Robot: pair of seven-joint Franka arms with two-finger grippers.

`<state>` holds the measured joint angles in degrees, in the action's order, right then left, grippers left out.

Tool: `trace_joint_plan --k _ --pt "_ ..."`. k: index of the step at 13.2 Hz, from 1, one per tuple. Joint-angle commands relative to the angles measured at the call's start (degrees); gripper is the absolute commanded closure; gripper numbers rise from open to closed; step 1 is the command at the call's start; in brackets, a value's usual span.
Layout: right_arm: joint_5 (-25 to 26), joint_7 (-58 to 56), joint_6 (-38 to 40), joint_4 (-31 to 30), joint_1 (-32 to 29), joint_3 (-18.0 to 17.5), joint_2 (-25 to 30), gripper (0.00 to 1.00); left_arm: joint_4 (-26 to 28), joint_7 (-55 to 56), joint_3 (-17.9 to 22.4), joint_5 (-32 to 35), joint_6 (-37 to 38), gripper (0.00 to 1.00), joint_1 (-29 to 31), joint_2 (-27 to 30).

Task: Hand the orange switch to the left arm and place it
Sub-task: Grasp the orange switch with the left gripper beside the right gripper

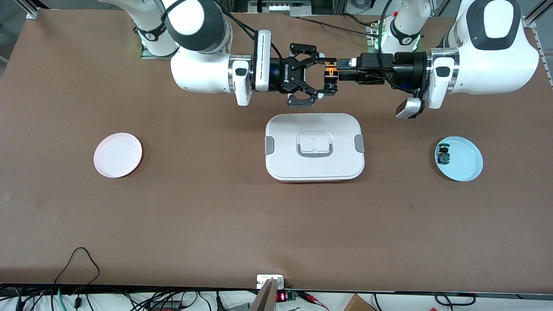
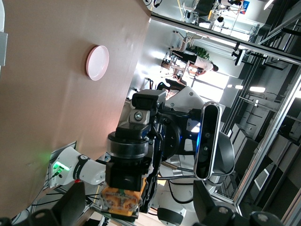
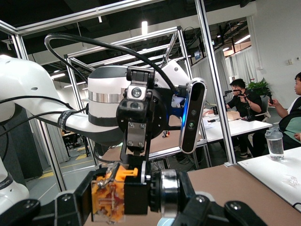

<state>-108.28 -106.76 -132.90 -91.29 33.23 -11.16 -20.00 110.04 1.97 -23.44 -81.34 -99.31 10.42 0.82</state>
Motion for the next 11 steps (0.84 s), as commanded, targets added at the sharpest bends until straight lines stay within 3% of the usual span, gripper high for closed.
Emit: trace_joint_plan --k 1,5,6,10,11 --pt "-1.5 -2.0 -0.7 0.6 0.1 -0.2 -0.5 0.99 0.9 -2.6 -1.5 -1.7 -1.4 0.00 0.5 -0.3" --pt "-1.6 -2.6 -0.7 0.5 0.2 -0.2 -0.5 0.99 1.0 -3.0 -1.6 -1.7 -1.4 0.03 0.5 -0.6" --pt "-1.7 -2.6 -0.7 0.5 0.2 -0.2 -0.5 0.99 1.0 -3.0 -1.6 -1.7 -1.3 0.17 0.5 -0.6" --pt "-1.7 -2.6 -0.7 0.5 0.2 -0.2 -0.5 0.99 1.0 -3.2 -1.6 -1.6 -1.3 0.55 0.5 -0.6" --pt "-1.7 -2.6 -0.8 0.5 0.2 -0.1 -0.5 0.99 1.0 -3.6 -1.6 -1.6 -1.3 0.69 0.5 -0.6"
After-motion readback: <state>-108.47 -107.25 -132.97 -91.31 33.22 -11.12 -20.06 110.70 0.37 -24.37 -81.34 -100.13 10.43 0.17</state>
